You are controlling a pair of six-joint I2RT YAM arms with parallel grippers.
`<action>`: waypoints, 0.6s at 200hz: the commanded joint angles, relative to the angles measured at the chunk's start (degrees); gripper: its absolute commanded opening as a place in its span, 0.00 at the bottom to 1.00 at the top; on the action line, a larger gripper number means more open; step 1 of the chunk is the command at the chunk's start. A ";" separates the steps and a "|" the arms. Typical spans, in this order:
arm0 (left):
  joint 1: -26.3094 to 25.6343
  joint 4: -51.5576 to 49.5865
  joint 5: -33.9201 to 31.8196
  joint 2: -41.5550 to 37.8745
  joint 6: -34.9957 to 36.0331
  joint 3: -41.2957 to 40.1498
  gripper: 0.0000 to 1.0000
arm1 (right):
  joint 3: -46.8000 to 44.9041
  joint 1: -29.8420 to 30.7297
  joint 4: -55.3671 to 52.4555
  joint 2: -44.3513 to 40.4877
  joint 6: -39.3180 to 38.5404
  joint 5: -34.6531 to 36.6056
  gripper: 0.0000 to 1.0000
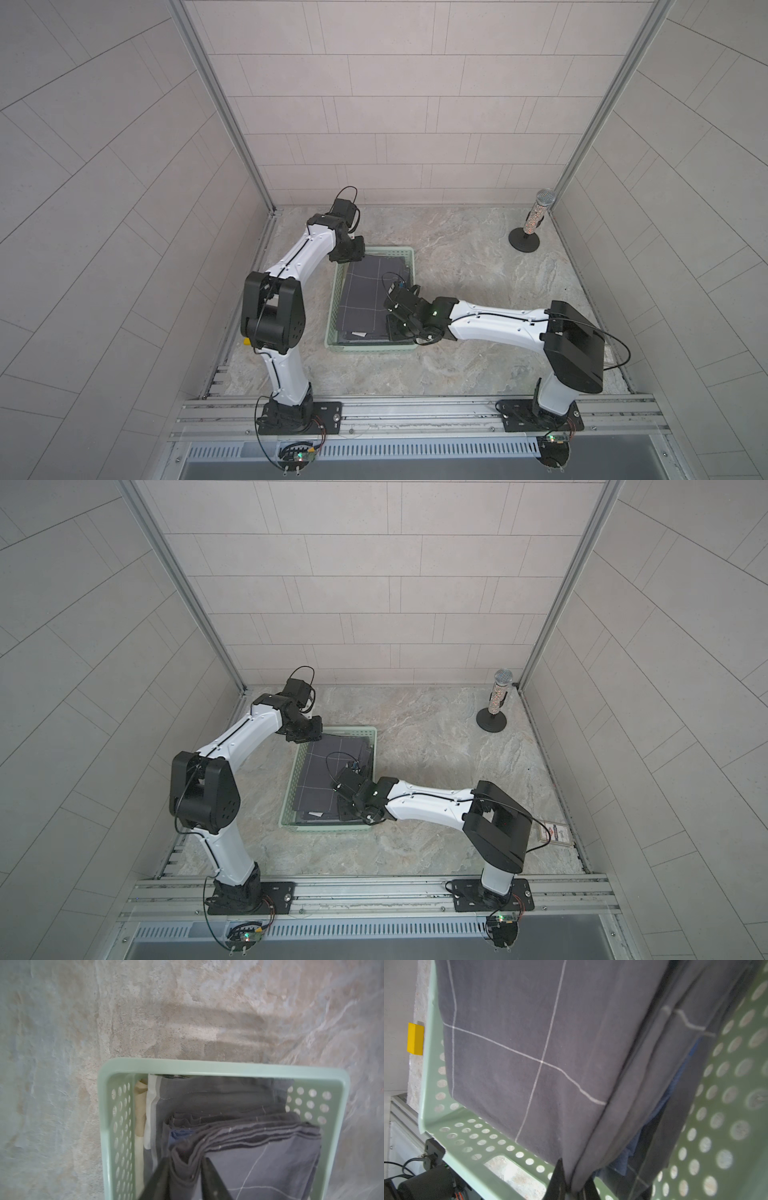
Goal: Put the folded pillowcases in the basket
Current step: Place the pillowcase in the basket.
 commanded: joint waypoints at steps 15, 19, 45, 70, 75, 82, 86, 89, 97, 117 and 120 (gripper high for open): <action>0.59 0.40 -0.74 0.13 -0.99 -1.45 0.56 | -1.04 0.08 -2.53 -4.68 0.08 1.19 0.39; 0.59 0.35 -0.79 0.02 -0.97 -1.41 0.56 | -0.97 0.15 -2.85 -5.15 -0.08 1.48 0.41; 0.62 -2.00 -0.80 -1.87 -1.36 0.70 0.60 | -0.47 0.48 -6.22 -10.42 -0.88 4.20 0.45; 0.55 -3.50 -3.46 -5.62 -1.94 1.81 0.62 | 0.82 0.68 -10.93 -15.67 -2.58 8.23 0.46; 0.60 -3.48 -4.38 -6.64 -2.10 1.65 0.62 | 1.02 0.68 -11.47 -16.25 -3.02 9.18 0.46; 0.56 -3.12 -5.53 -8.22 -2.35 1.27 0.62 | 1.18 0.68 -11.74 -16.68 -3.65 10.35 0.46; 0.62 -2.84 -6.08 -9.15 -2.58 0.90 0.62 | 1.36 0.64 -11.66 -16.76 -4.07 10.69 0.46; 0.58 -2.50 -6.16 -9.82 -2.67 0.56 0.61 | 1.45 0.53 -11.73 -16.64 -4.35 10.69 0.46; 0.54 -0.97 -5.58 -11.59 -2.98 -0.68 0.58 | 1.94 0.28 -11.95 -16.23 -4.85 10.57 0.45; 0.03 5.04 -1.67 -15.85 -4.57 -5.95 0.27 | 3.02 -0.02 -12.01 -14.61 -5.15 9.60 0.43; -0.12 6.02 -0.97 -16.39 -4.90 -6.80 0.22 | 3.08 -0.02 -11.92 -14.46 -5.09 9.45 0.43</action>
